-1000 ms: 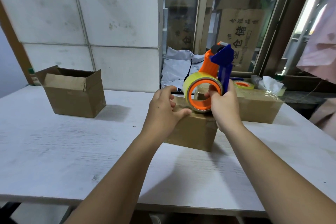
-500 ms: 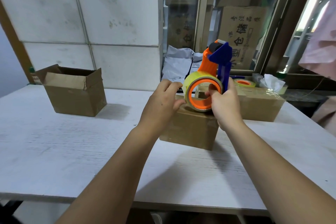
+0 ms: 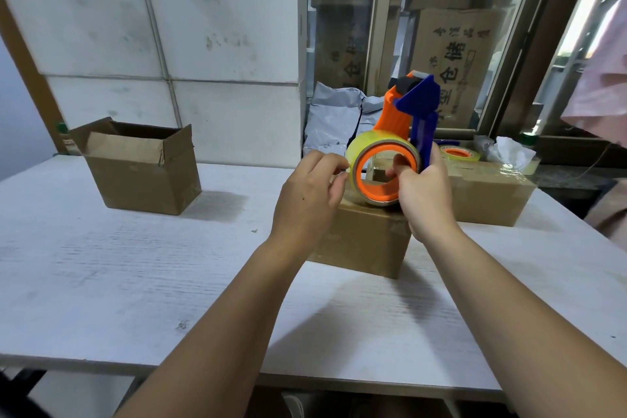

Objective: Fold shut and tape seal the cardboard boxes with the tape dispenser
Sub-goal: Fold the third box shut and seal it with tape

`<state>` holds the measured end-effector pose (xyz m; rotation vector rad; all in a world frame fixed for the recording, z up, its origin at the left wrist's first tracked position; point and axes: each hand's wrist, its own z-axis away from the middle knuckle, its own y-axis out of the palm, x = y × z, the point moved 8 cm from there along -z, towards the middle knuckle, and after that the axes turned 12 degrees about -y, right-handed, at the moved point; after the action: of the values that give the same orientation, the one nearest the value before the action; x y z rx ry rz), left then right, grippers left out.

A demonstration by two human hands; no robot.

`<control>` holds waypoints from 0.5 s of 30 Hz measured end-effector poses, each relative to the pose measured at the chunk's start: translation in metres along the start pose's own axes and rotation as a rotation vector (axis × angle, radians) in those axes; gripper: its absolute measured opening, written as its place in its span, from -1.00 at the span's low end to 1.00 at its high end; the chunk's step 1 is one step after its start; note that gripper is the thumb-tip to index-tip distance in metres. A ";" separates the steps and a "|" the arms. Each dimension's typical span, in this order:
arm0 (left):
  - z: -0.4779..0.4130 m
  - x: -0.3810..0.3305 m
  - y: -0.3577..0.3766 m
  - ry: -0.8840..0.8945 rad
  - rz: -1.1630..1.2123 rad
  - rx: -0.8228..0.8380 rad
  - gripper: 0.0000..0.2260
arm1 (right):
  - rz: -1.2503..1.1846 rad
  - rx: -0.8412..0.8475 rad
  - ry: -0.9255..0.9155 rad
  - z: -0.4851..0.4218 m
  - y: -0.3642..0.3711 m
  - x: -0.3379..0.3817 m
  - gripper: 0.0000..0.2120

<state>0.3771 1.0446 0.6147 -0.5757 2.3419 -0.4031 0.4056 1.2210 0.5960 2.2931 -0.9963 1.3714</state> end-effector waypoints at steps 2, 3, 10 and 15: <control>0.000 0.000 0.000 -0.008 0.033 -0.002 -0.93 | -0.004 -0.004 -0.004 0.000 -0.001 0.001 -0.61; -0.001 0.000 0.000 -0.010 0.046 -0.005 -0.93 | -0.009 -0.009 -0.003 0.000 -0.002 0.001 -0.60; 0.002 -0.016 -0.005 0.157 -0.048 -0.074 -0.86 | -0.060 -0.014 0.015 -0.001 0.000 0.000 -0.60; 0.001 -0.022 -0.007 0.227 -0.054 -0.073 -0.87 | -0.099 -0.004 0.098 -0.003 0.001 -0.006 -0.63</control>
<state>0.3944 1.0493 0.6295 -0.6588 2.5708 -0.4283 0.4017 1.2242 0.5924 2.2175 -0.8427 1.4243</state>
